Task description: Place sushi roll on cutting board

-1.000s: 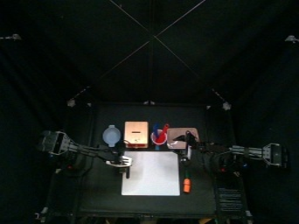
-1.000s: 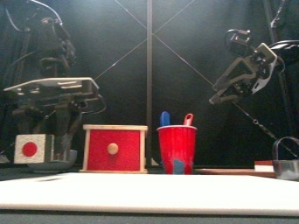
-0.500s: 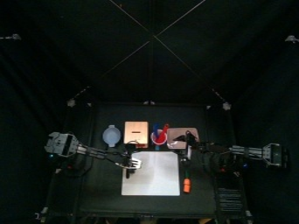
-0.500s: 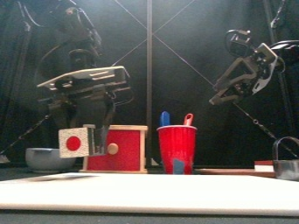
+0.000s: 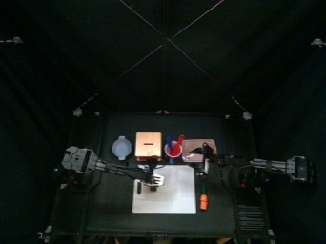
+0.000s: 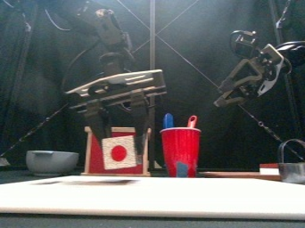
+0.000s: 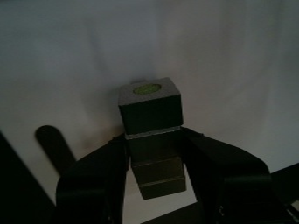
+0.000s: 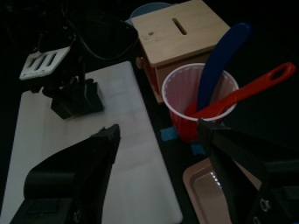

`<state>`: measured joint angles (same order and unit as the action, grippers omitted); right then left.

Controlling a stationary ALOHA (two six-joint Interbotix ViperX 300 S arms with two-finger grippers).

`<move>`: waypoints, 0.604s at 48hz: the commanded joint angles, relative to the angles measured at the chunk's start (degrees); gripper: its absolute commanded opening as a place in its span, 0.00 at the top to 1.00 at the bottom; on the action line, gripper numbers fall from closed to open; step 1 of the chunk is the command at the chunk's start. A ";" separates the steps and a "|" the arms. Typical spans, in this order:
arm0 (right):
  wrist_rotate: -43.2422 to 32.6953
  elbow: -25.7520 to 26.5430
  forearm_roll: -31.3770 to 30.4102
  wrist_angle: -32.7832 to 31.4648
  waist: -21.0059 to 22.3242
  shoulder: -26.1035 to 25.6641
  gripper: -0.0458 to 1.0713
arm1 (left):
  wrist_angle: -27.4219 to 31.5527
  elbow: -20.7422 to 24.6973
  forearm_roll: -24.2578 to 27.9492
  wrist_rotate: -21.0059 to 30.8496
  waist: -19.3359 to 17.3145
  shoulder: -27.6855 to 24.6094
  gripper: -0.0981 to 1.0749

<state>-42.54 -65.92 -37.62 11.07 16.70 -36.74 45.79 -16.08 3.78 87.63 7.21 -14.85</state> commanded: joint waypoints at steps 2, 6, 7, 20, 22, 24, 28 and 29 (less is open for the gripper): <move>0.09 0.18 0.09 0.26 -0.09 -0.44 0.07 | 0.00 4.66 0.18 -0.09 -0.18 -0.97 0.28; 0.09 0.00 0.09 0.26 -0.09 -0.44 0.07 | 0.18 6.50 0.09 0.00 -0.26 -2.46 0.28; 0.09 -0.09 0.09 0.26 -0.09 -0.44 0.07 | 0.18 6.94 0.09 0.00 -0.26 -2.72 0.28; 0.09 -0.53 0.09 0.26 -0.09 -0.53 0.07 | 0.26 11.34 -0.18 0.00 -0.26 -6.06 0.27; 0.09 -0.53 0.00 0.26 -0.09 -0.53 0.07 | 0.26 11.69 -0.26 0.00 -0.26 -6.42 0.26; 0.09 -0.53 0.00 0.26 -0.09 -0.53 0.07 | 0.09 12.22 -0.18 -0.09 -0.26 -6.77 0.26; 0.09 -0.70 -0.09 0.26 -0.09 -0.53 0.07 | 0.00 13.01 -0.26 0.00 -0.26 -7.12 0.26; 0.09 -0.79 -0.09 0.26 -0.09 -0.53 0.07 | 0.00 13.10 -0.26 0.00 -0.26 -7.21 0.26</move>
<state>-42.54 -67.06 -37.71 11.07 16.61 -36.83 46.05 -5.54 3.43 87.63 7.03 -22.85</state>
